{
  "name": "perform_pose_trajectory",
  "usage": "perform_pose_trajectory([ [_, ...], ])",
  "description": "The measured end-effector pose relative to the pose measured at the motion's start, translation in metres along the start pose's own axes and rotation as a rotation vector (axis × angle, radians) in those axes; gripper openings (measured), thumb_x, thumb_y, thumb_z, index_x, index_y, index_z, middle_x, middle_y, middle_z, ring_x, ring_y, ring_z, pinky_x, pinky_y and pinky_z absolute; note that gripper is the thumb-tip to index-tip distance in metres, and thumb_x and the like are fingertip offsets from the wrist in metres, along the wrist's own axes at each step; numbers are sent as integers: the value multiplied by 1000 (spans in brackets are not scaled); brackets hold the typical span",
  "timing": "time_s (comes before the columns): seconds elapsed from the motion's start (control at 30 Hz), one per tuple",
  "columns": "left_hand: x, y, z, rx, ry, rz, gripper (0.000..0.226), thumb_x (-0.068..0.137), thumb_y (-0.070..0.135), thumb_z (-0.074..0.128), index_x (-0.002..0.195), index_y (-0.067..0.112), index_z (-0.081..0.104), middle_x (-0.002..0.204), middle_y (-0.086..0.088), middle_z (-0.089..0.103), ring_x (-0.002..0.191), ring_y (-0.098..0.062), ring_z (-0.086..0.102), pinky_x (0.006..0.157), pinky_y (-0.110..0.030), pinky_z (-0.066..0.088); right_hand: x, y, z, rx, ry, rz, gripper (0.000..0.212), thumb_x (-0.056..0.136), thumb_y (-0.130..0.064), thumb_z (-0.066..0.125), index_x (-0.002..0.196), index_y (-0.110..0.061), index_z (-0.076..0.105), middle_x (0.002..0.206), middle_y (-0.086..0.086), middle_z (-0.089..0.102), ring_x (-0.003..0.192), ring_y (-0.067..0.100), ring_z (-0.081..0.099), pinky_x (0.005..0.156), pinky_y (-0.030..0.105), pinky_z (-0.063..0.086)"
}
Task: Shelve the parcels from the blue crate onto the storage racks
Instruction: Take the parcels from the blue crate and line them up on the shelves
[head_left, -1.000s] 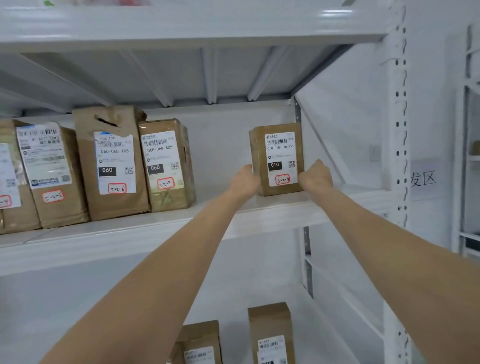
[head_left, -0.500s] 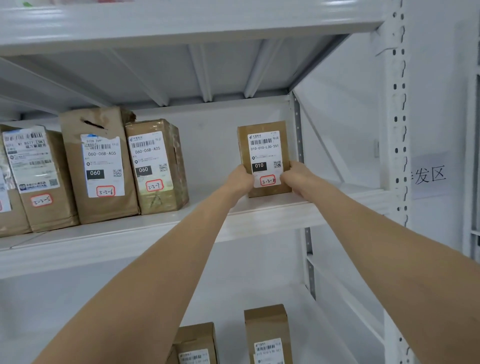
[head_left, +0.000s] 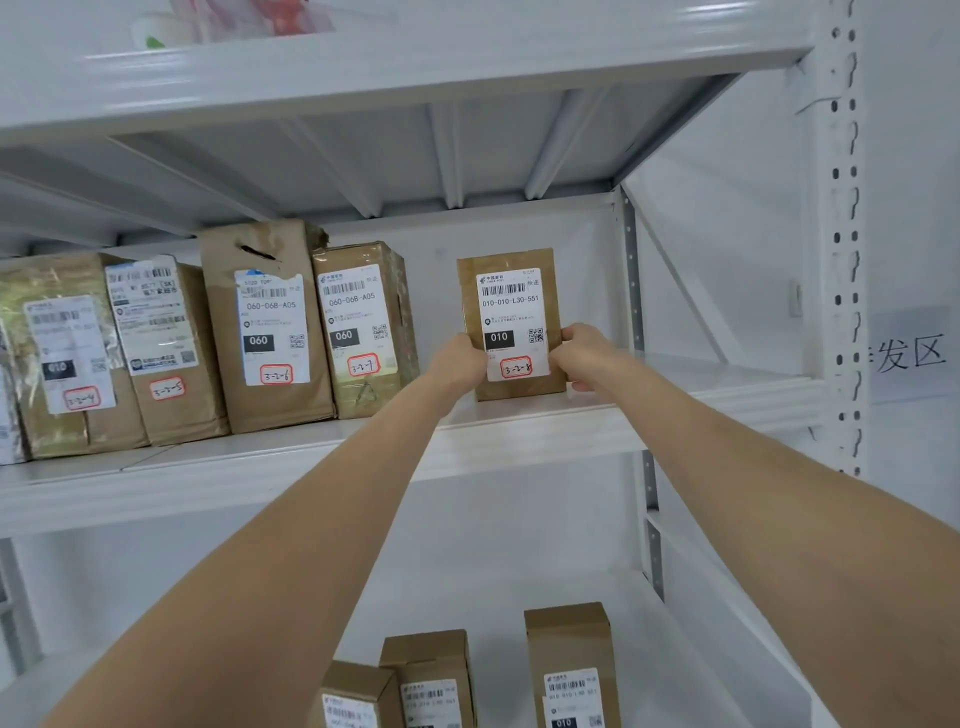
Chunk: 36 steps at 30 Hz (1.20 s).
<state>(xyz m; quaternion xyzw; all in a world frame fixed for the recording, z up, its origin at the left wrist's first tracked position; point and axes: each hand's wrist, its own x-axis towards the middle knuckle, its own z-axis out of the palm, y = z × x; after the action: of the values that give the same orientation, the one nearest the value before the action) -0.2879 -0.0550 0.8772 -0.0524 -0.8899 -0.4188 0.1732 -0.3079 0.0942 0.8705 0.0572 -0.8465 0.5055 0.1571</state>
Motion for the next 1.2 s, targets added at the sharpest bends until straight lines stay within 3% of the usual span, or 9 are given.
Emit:
perform_pose_trajectory([
  [0.07, -3, -5, -5, 47, 18, 3, 37, 93, 5, 37, 128, 2, 49, 125, -12, 57, 115, -32, 53, 87, -35, 45, -2, -4, 6, -3, -12, 0, 33, 86, 0, 48, 115, -11, 57, 102, 8, 60, 92, 23, 54, 79, 33, 48],
  [0.2, -6, -13, -13, 229, 125, 85, 41, 93, 6, 40, 133, 4, 44, 135, -16, 47, 120, -33, 49, 98, -40, 42, -4, -12, 19, 8, -35, -13, 39, 88, -4, 56, 126, -8, 49, 113, 7, 57, 102, 24, 52, 81, 32, 42],
  [0.3, -13, -22, -29, 375, 352, 231, 50, 91, 6, 43, 140, 9, 35, 142, -14, 34, 122, -32, 46, 94, -41, 42, 1, -13, 24, 9, 84, -22, 64, 88, -13, 64, 141, -6, 30, 138, 12, 48, 124, 28, 48, 93, 34, 41],
  [0.4, -11, -39, -51, 473, 523, 273, 49, 90, 11, 47, 138, 11, 37, 139, -12, 37, 121, -30, 45, 89, -40, 44, 7, -13, 30, 34, 159, -7, 83, 84, -22, 71, 147, -9, 19, 143, 13, 41, 128, 29, 45, 100, 37, 39],
  [0.5, -11, -54, -69, 494, 524, 194, 48, 91, 13, 48, 137, 10, 38, 141, -11, 34, 125, -29, 41, 93, -40, 45, 11, -12, 42, -29, 123, -15, 64, 83, -20, 70, 135, -11, 34, 133, 8, 53, 120, 28, 52, 96, 38, 44],
  [0.63, -13, -69, -87, 476, 525, 162, 50, 88, 11, 52, 137, 9, 39, 141, -10, 34, 122, -28, 44, 92, -41, 47, 16, -16, 58, -134, 183, -16, 46, 88, -12, 53, 131, -10, 38, 127, 12, 56, 115, 33, 54, 94, 38, 46],
  [0.9, -11, -81, -106, 445, 496, 122, 52, 89, 7, 47, 140, 11, 36, 141, -9, 33, 122, -28, 44, 91, -40, 45, 25, -28, 72, -74, 130, 20, 52, 87, -9, 60, 133, -7, 35, 131, 12, 53, 117, 29, 53, 81, 31, 41],
  [1.03, -8, -84, -110, 471, 467, 156, 50, 89, 3, 45, 139, 11, 41, 143, -6, 34, 124, -25, 43, 92, -39, 45, 24, -33, 68, 1, 203, 32, 58, 86, -10, 55, 139, -7, 30, 132, 15, 49, 117, 32, 53, 89, 37, 48],
  [1.2, -6, -85, -109, 478, 391, 198, 45, 91, 2, 45, 134, 12, 49, 145, -5, 34, 126, -24, 44, 96, -39, 46, 24, -38, 70, 153, 209, -41, 50, 88, -7, 50, 136, -13, 37, 126, 8, 57, 106, 28, 61, 70, 30, 47],
])
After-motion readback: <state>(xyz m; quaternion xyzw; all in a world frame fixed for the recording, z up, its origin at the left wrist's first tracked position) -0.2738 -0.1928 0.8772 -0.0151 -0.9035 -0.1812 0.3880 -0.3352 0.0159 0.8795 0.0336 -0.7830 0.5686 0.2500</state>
